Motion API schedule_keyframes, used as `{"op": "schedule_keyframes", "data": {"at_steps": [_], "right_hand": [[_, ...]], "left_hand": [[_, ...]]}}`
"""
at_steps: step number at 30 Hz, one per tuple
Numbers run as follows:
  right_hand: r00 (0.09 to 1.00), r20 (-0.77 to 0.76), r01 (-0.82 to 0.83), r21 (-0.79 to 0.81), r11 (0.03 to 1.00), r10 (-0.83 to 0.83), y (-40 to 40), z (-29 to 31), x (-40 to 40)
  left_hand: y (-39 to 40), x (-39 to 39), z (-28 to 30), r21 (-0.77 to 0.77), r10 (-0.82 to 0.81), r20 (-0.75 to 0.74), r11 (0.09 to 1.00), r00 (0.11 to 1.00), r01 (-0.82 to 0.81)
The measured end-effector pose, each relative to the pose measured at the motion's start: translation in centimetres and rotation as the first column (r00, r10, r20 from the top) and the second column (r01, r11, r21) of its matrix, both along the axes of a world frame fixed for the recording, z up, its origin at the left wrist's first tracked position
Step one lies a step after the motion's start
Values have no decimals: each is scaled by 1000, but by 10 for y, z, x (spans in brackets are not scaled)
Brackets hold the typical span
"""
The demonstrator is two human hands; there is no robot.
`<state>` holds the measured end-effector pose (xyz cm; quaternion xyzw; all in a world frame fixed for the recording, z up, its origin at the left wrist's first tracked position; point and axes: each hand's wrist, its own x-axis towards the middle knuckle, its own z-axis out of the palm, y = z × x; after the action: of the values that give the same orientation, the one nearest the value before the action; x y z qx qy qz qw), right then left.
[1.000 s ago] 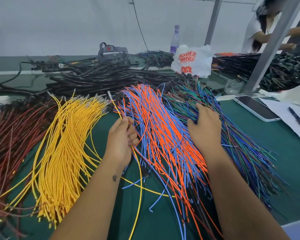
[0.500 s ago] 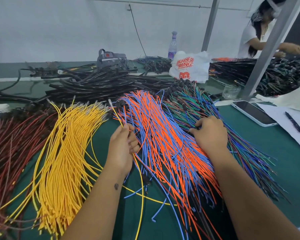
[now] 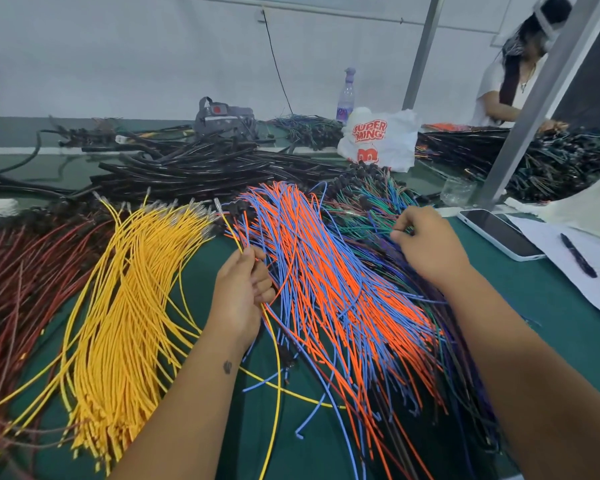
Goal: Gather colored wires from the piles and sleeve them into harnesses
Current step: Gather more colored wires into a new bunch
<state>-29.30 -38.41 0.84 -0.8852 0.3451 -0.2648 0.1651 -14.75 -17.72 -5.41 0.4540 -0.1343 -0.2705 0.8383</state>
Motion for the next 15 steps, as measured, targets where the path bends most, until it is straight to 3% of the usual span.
{"op": "schedule_keyframes", "data": {"at_steps": [5,10,13,15], "right_hand": [[990,122,82,-67,994,-73,-2,17,-5],[913,388,185,-111,976,-129,-10,39,-19],[710,690,246,-52,968,-143,-20,55,-33],[563,813,193,42,980,-146,-29,62,-43]], "left_hand": [[-1,-1,2,-1,-7,-5,1000,1000,7],[-1,0,1,-5,-11,-11,1000,1000,11],[-2,0,2,-15,-19,-17,1000,1000,18],[-1,0,2,-16,-14,-14,1000,1000,14]]}}
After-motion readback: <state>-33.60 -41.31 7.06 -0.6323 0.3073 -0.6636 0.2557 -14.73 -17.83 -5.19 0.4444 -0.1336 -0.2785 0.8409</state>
